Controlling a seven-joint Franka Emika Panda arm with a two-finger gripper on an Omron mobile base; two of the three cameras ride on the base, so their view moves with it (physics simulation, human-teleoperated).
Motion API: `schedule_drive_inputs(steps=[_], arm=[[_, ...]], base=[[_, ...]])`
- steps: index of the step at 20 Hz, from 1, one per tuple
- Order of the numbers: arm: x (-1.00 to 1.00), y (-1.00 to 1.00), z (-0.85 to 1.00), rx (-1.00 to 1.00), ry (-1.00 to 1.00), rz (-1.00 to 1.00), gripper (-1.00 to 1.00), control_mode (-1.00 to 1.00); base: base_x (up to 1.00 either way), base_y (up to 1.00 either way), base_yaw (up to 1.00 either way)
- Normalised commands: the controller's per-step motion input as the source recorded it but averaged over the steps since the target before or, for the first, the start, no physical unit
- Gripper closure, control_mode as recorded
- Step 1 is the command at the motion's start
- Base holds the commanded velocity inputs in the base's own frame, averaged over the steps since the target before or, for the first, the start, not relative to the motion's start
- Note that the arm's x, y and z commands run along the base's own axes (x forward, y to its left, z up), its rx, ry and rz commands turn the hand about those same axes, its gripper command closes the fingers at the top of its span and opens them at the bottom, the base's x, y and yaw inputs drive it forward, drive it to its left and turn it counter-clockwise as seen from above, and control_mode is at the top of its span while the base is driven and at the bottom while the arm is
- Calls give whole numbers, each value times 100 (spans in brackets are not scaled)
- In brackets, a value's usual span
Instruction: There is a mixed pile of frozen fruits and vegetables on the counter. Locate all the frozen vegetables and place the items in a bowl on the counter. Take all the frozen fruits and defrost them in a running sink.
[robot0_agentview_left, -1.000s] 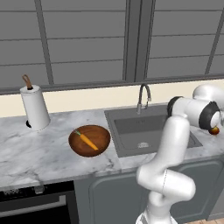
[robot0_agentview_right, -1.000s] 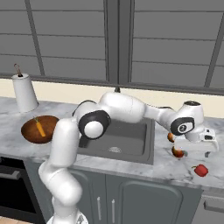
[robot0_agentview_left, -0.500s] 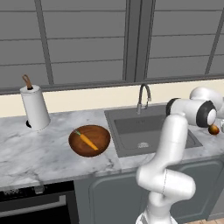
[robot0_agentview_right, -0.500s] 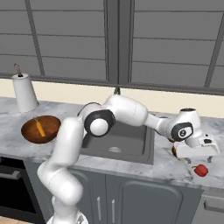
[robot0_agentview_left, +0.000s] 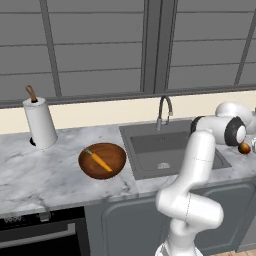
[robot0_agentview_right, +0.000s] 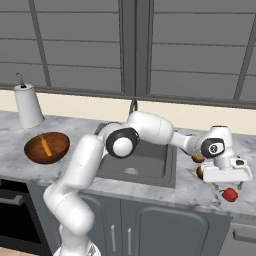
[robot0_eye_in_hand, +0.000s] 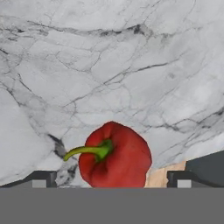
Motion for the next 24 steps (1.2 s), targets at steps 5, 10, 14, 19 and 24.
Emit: schedule_drive_inputs(steps=[5,10,14,19,24], arm=[[-8,-29,-9,4,0,0,-100,-100],[-24,12,-22,5,1,-6,-100,-100],[0,0,-16,5,0,-4,-100,-100],[0,16,-27,5,-1,-5,100,-100],[-1,11,-28,6,-1,-3,100,-100]], base=[[0,0,0],[0,0,0],[0,0,0],[0,0,0],[0,0,0]])
